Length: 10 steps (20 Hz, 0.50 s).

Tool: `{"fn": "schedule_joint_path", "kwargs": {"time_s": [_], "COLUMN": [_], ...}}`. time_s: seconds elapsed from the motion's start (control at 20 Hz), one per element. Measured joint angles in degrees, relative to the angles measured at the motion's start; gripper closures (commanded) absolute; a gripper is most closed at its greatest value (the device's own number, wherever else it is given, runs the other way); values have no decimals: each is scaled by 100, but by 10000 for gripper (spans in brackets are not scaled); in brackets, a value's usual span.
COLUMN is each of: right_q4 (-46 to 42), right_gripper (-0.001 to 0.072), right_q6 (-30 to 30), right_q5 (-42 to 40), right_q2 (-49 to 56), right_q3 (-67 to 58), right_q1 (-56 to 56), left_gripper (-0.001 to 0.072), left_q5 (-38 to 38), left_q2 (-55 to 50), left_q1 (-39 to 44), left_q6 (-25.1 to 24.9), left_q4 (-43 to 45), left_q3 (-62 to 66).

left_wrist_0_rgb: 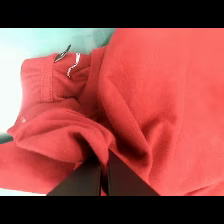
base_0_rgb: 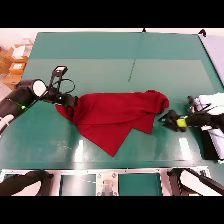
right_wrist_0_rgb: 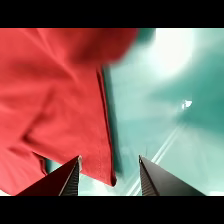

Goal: Fold the shirts.

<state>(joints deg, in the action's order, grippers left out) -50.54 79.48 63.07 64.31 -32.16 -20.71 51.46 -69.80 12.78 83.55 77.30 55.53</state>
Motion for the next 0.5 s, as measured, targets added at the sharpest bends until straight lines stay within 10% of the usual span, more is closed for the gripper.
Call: {"fn": "schedule_joint_path", "kwargs": {"time_s": [0.2,0.35,0.5], "right_q4": [498,745,898], "right_gripper": [348,698,699], "right_q6": [2,-61,-227], "right_q5": [-562,-992,-1152], "right_q2": [138,260,313], "right_q3": [542,662,422], "right_q1": [848,1353,1521], "left_gripper": [683,683,684], "left_q5": [52,138,313], "left_q2": [0,0,22], "left_q1": [0,0,0], "left_q6": [0,0,-2], "left_q4": [-17,-15,26], "left_q3": [0,4,155]}}
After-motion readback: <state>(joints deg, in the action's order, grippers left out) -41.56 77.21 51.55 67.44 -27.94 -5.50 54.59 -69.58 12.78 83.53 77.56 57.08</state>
